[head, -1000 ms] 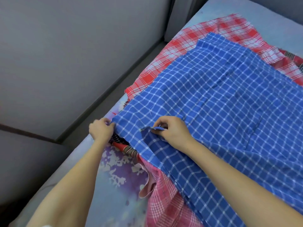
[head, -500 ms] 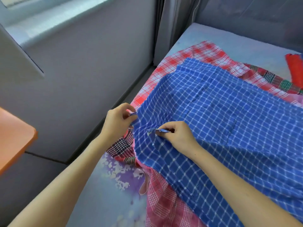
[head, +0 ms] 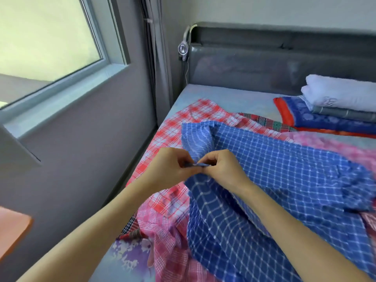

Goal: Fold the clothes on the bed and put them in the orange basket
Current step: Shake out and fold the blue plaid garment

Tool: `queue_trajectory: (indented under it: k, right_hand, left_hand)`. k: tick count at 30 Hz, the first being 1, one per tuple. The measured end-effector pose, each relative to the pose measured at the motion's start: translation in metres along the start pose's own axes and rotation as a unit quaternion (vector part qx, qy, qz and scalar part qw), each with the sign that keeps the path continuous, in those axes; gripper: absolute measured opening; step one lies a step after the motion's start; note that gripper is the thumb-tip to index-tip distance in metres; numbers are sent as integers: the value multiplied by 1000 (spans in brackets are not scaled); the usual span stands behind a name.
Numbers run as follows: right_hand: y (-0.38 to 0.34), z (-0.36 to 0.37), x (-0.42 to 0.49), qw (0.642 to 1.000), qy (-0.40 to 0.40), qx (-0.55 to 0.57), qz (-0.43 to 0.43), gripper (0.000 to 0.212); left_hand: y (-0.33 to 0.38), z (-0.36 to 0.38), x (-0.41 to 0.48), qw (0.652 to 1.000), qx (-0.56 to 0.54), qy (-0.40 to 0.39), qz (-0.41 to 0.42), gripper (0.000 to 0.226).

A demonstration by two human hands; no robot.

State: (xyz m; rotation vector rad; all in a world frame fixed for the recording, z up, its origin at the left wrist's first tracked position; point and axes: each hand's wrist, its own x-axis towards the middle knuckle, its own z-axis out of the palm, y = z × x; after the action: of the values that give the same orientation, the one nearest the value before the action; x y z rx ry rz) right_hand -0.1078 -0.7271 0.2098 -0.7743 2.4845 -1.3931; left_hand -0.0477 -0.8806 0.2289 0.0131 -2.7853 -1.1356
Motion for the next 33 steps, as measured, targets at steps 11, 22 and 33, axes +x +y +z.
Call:
queue_trajectory:
  k: [11,22,33]
  right_hand:
    - [14,-87,-118,931,320,-137,-111,20]
    - [19,-150,-209,903,393,-172,-7,42]
    - [11,-206,-262,815,506,-281,10,27]
  left_hand:
    - [136,53,0,994,-108,14,4,9]
    - [298,91,-9,956,-288,-11,65,9]
    - [440,72,-43,881,-467,0,71,11]
